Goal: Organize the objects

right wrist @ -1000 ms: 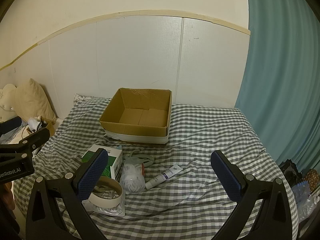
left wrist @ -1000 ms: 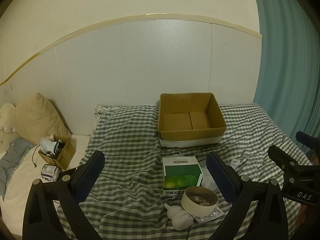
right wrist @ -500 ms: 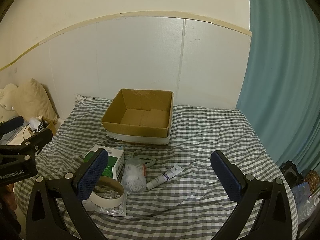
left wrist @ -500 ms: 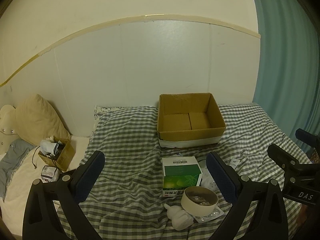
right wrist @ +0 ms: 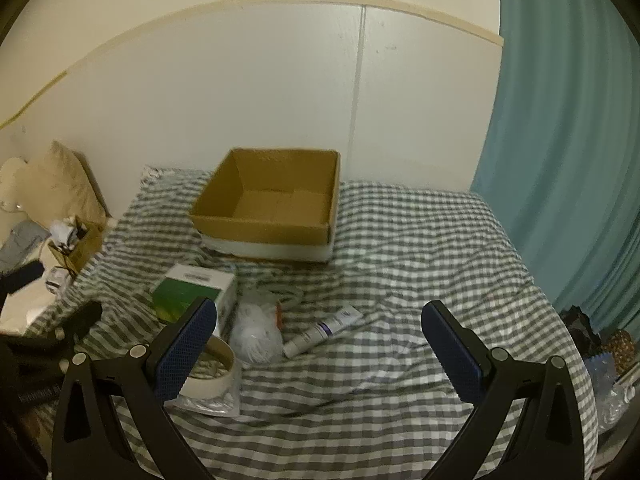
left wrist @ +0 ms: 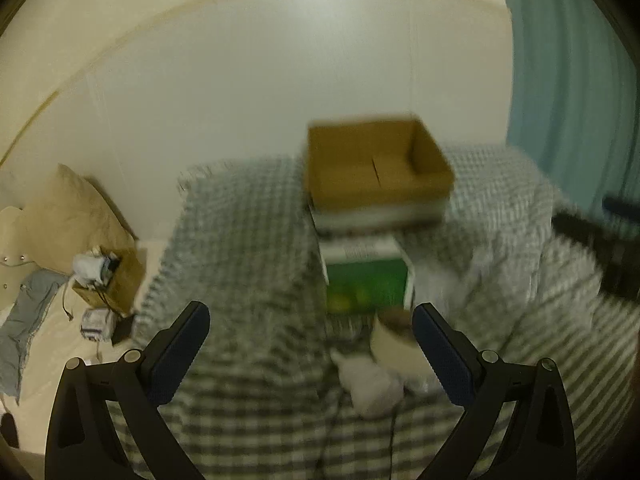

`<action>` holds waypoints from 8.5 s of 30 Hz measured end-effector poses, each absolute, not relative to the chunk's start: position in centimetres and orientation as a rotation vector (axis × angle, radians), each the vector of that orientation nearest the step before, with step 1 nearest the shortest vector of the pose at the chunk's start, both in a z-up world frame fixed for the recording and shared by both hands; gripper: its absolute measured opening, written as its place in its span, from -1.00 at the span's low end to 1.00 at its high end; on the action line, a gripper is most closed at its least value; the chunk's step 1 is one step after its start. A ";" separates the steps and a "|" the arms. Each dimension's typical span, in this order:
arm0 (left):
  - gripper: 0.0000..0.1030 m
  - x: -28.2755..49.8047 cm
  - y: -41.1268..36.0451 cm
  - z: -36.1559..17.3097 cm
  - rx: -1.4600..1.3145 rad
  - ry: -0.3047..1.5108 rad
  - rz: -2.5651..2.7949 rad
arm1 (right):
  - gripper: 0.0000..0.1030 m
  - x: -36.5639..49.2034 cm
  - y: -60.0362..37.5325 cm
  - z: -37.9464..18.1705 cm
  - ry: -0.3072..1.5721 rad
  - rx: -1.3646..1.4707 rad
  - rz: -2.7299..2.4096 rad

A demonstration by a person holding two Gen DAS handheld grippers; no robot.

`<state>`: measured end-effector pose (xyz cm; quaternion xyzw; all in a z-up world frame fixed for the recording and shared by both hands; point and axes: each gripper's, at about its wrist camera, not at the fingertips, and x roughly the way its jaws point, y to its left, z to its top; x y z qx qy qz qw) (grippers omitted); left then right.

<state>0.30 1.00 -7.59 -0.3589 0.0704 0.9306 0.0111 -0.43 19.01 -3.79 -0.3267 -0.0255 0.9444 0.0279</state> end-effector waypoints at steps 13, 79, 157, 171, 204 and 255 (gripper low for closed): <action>0.98 -2.9 2.2 -17.8 -1.482 0.190 2.652 | 0.99 -1.9 19.4 -6.8 -0.055 -1.173 2.853; 0.23 -14.6 -0.4 2.4 -0.906 0.262 2.851 | 0.46 -14.2 16.1 5.1 0.004 -0.986 3.056; 1.00 -3.2 -7.5 -13.0 -1.443 0.055 2.902 | 0.43 -6.7 11.1 -19.1 -0.037 -1.813 2.735; 1.00 -4.1 -5.6 -14.0 -1.423 0.119 2.908 | -0.68 -6.4 12.8 -15.0 -0.008 -1.634 2.833; 1.00 -9.5 5.0 -15.5 -1.216 0.147 2.796 | -0.99 -7.7 20.5 -9.8 0.106 -1.321 2.824; 0.85 -7.5 1.1 -6.2 -1.237 -0.100 2.776 | -0.99 -4.2 19.9 -2.2 0.195 -1.080 2.989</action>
